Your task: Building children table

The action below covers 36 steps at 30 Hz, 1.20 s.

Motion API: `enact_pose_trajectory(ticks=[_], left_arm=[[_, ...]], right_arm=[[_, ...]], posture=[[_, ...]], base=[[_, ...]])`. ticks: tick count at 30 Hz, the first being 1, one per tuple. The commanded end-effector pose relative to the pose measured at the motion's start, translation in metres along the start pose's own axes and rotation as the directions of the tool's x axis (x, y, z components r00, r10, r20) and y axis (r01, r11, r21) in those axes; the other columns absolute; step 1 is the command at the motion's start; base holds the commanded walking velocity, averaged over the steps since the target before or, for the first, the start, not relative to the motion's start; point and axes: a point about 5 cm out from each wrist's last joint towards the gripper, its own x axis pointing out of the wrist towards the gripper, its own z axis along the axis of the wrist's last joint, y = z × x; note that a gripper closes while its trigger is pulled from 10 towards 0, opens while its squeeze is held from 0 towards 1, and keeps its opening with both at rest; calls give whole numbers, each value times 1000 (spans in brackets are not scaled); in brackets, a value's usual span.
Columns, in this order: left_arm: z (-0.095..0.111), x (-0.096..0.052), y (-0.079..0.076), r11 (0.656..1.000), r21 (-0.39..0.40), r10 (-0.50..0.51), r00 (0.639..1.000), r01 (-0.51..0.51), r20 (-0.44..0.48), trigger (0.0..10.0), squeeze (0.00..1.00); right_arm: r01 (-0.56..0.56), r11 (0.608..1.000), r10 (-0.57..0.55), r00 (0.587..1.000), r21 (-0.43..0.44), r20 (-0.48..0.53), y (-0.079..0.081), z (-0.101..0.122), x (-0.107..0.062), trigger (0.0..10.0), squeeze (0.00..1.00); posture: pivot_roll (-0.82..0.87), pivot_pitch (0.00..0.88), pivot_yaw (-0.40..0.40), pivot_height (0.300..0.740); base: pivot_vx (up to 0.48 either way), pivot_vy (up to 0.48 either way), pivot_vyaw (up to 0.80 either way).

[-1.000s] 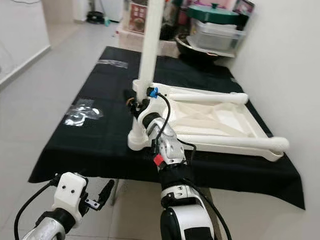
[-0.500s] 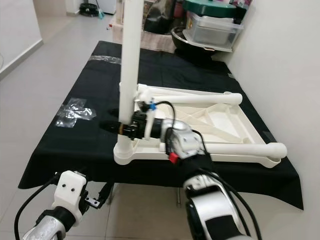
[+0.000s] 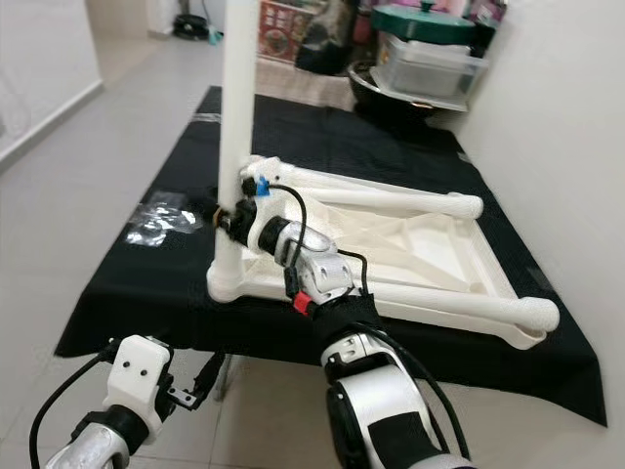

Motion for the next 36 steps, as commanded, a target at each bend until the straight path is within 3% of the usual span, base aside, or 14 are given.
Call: enact_pose_trajectory(ticks=[1,5,7,8,10,11,12,16,17,22,25,27,30,36], left_arm=[[-2,0,-3,1000,-4,-13,1000,13,-9,10000,0],[-2,0,-4,1000,-5,-14,1000,14,-9,10000,0],[-2,0,-4,1000,-5,-13,1000,13,-9,10000,0],[-2,0,-4,1000,-5,-12,1000,12,-9,10000,0],[-2,0,-4,1000,-6,-12,1000,12,-9,10000,0],[-2,0,-4,1000,-6,-12,1000,12,-9,10000,0],[-2,0,-4,1000,-7,-12,1000,12,-9,10000,0],[-2,1,-5,1000,-7,-12,1000,12,-9,10000,0],[-2,1,-5,1000,-8,-11,1000,11,-9,10000,0],[-4,1,-5,1000,-8,-13,1000,13,-10,10000,0],[-4,1,-5,1000,-7,-15,1000,15,-10,10000,0],[-4,1,-5,1000,-7,-15,1000,15,-10,10000,0],[-5,1,-5,1000,-6,-17,1000,17,-11,10000,0],[-5,1,-5,1000,-5,-18,1000,17,-13,10000,0]], right_arm=[[329,944,-329,944,36,-8,-39,-11,-16,0,0],[532,845,-531,846,58,-38,-34,-23,-34,0,0],[525,848,-522,851,75,-56,-25,-26,-33,0,0],[469,875,-464,883,120,-71,-14,-28,-28,10000,0],[427,891,-420,904,152,-77,-7,-29,-25,10000,0],[391,906,-387,920,161,-58,-1,-27,-22,10000,349],[344,920,-343,939,188,-40,4,-24,-19,10000,1000],[319,929,-323,946,189,-12,7,-20,-17,10000,1000],[274,943,-284,958,188,28,9,-13,-15,10000,0],[-70,991,60,994,112,87,12,-3,-14,10000,0],[-309,949,308,951,61,30,12,-7,-21,10000,0],[-309,949,308,951,61,30,12,-7,-21,10000,0],[-553,830,556,829,69,-53,8,-7,-33,10000,0],[-738,668,744,657,94,-123,11,-3,-39,10000,0]], posture=[[137,39,-168,740],[140,38,-171,740],[141,38,-172,740],[142,36,-174,740],[142,36,-174,740],[140,35,-176,740],[140,35,-176,740],[140,35,-175,740],[140,32,-177,740],[136,20,-172,740],[136,15,-170,740],[136,15,-170,740],[137,10,-168,740],[149,5,-175,740]], base=[[0,0,0],[0,0,0],[0,0,0],[0,0,0],[0,0,0],[0,0,0],[0,0,0],[0,0,0],[0,0,0],[0,0,0],[0,0,0],[0,0,0],[0,0,0],[0,0,0]])
